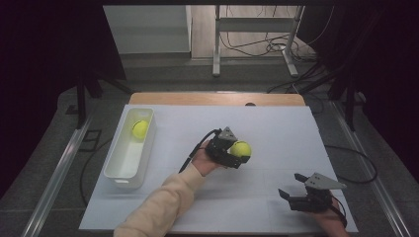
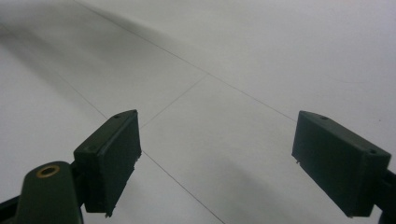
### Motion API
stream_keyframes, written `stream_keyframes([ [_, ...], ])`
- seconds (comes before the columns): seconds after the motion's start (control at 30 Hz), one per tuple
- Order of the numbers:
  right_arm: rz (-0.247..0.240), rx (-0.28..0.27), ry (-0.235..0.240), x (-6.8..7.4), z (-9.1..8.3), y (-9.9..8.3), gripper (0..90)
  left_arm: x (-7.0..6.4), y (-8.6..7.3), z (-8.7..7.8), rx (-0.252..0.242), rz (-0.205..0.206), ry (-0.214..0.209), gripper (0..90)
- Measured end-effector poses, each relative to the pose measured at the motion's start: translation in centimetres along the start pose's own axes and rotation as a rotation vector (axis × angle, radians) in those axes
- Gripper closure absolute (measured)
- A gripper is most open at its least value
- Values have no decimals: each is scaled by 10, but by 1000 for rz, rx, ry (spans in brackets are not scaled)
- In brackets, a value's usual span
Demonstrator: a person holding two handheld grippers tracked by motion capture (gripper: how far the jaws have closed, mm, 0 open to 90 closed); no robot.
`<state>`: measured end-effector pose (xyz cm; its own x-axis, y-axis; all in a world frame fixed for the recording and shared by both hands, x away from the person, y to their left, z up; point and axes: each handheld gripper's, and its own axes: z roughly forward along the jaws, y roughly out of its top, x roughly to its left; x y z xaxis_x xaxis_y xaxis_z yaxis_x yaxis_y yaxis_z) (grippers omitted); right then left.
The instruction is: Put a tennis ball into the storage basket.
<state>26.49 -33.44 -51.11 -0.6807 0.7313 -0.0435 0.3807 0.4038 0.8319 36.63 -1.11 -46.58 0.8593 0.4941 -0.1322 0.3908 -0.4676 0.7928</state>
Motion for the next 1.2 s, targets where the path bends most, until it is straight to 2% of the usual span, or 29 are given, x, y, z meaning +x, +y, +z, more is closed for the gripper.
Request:
stream_keyframes([
  [1.2,-1,5,-6,0,0,0,158,10,-14,-31,-41,-32,34,261],
])
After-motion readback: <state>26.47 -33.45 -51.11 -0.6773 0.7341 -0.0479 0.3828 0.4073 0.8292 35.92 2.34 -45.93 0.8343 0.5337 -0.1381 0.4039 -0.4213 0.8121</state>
